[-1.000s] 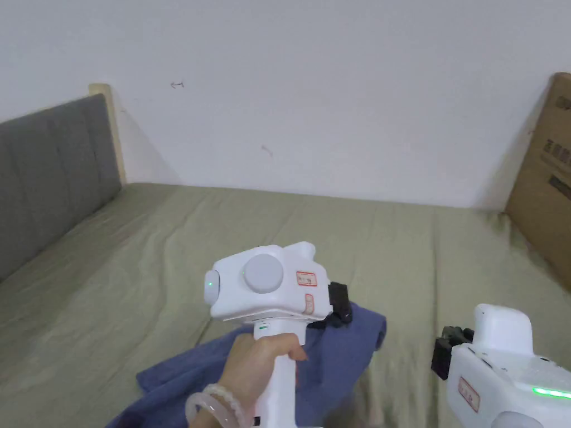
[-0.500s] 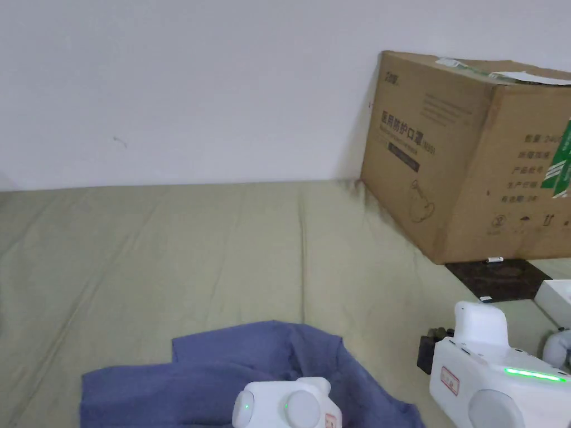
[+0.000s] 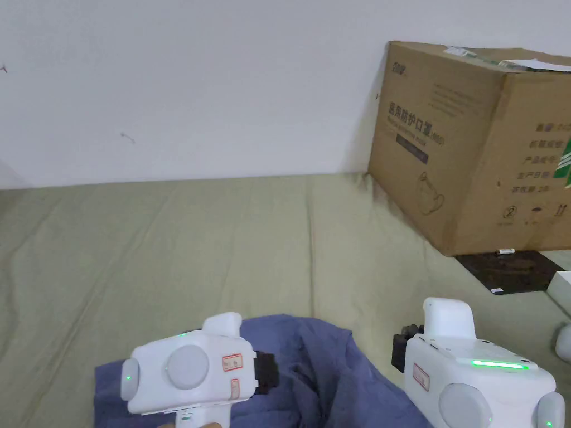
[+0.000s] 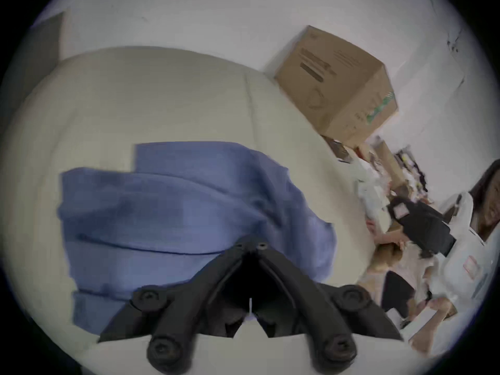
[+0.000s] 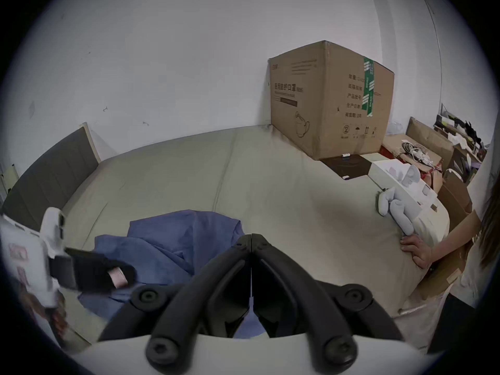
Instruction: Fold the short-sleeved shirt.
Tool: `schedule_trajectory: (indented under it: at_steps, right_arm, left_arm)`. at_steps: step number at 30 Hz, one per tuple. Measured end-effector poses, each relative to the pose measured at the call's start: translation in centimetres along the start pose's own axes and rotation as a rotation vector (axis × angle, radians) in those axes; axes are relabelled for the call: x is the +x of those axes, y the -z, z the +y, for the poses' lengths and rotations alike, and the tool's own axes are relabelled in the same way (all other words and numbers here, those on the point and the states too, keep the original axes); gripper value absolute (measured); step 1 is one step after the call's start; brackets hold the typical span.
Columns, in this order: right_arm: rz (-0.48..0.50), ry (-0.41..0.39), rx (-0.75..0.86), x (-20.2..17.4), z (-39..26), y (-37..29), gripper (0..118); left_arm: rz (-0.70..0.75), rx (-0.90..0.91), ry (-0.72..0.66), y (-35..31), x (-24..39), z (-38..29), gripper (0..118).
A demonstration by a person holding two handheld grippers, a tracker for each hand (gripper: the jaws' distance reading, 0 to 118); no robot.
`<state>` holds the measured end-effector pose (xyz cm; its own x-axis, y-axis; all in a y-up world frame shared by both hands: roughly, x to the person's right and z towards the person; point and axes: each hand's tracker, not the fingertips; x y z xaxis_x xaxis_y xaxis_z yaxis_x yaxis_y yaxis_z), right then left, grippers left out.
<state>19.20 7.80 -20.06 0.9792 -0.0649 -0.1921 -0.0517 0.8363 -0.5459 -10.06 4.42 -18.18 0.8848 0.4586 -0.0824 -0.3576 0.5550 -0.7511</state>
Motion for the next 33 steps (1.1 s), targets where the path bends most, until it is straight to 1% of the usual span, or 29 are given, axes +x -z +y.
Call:
schedule_trajectory:
  at_steps: [1,2,4,5,6,7,8,9,10,11,12,13,15,17,18,19,20,21,23,24,25,26,29,30,32,33]
  right_arm:
    - [0.010,0.000,-0.010,-0.5,-0.2,0.2,0]
    - [0.023,-0.003,-0.019,-0.9,-0.5,0.4,0]
    - [0.042,-0.022,-0.039,-1.7,-1.1,0.8,0]
    - [0.046,-0.034,-0.042,-2.1,-1.4,1.1,0]
    - [0.047,-0.041,-0.052,-2.5,-1.5,1.4,0]
    - [0.052,-0.045,-0.064,-2.7,-1.6,1.7,0]
    - [0.061,-0.047,-0.073,-2.6,-1.8,2.5,0]
    - [0.065,-0.050,-0.078,-2.7,-1.9,2.9,0]
    - [0.067,-0.056,-0.082,-2.9,-1.9,3.3,0]
    - [0.069,-0.062,-0.087,-3.1,-1.9,3.6,0]
    - [0.070,-0.065,-0.092,-3.3,-2.0,4.0,0]
    - [0.075,-0.066,-0.102,-3.5,-2.0,4.5,0]
    - [0.082,-0.064,-0.117,-3.9,-2.1,5.5,0]
    - [0.089,-0.073,-0.135,-4.4,-2.2,6.0,0]
    - [0.090,-0.079,-0.141,-4.6,-2.3,6.4,0]
    - [0.093,-0.088,-0.148,-4.7,-2.3,6.7,0]
    - [0.094,-0.097,-0.155,-4.9,-2.3,6.8,0]
    - [0.094,-0.104,-0.161,-5.0,-2.3,7.1,0]
    - [0.094,-0.109,-0.177,-5.0,-2.3,7.9,0]
    - [0.097,-0.109,-0.187,-5.0,-2.4,8.2,0]
    - [0.099,-0.107,-0.194,-4.9,-2.4,8.4,0]
    - [0.105,-0.112,-0.204,-4.9,-2.5,8.7,0]
    - [0.115,-0.140,-0.220,-4.9,-2.6,9.7,0]
    - [0.133,-0.154,-0.232,-4.9,-2.4,10.3,0]
    - [0.168,-0.171,-0.236,-5.0,-1.3,11.6,0]
    - [0.226,-0.192,-0.248,-5.1,-0.4,12.4,6]
  left_arm:
    - [0.055,0.022,0.000,-0.5,-1.4,-0.3,0]
    - [0.081,-0.001,-0.013,-1.1,-3.0,-0.5,0]
    - [0.034,-0.039,-0.056,-1.8,-6.8,-1.6,0]
    - [0.069,-0.023,-0.110,-2.4,-8.6,-1.9,0]
    - [0.138,-0.014,-0.141,-2.8,-10.1,-1.9,0]
    - [0.184,-0.015,-0.161,-2.8,-11.9,-1.8,0]
    - [0.235,0.013,-0.166,-3.2,-13.2,-1.4,3]
    - [0.274,0.040,-0.161,-3.7,-14.2,-0.7,15]
    - [0.283,0.067,-0.175,-4.3,-15.2,0.2,39]
    - [0.269,0.083,-0.179,-4.4,-16.3,1.2,79]
    - [0.261,0.080,-0.177,-4.6,-17.0,2.3,103]
    - [0.257,0.083,-0.192,-4.5,-17.7,3.4,112]
    - [0.269,0.073,-0.195,-3.4,-18.9,5.1,111]
    - [0.383,0.059,-0.146,-2.0,-19.5,6.2,110]
    - [0.414,0.027,-0.141,-1.0,-19.9,6.6,107]
    - [0.414,0.002,-0.148,0.0,-20.2,6.6,98]
    - [0.407,-0.027,-0.171,1.0,-20.7,6.7,70]
    - [0.390,-0.056,-0.212,2.0,-21.1,6.7,45]
    - [0.396,-0.089,-0.227,4.3,-22.9,6.5,37]
    - [0.444,-0.134,-0.187,5.6,-23.0,6.3,23]
    - [0.486,-0.136,-0.114,5.9,-22.9,6.3,1]
    - [0.441,-0.109,-0.135,5.1,-22.5,6.5,1]
    - [0.449,-0.072,-0.170,4.3,-23.1,6.7,1]
    - [0.439,-0.105,-0.186,4.6,-23.1,6.8,1]
    - [0.445,-0.087,-0.134,3.5,-21.7,6.5,1]
    - [0.446,-0.078,-0.117,3.2,-21.3,6.5,1]
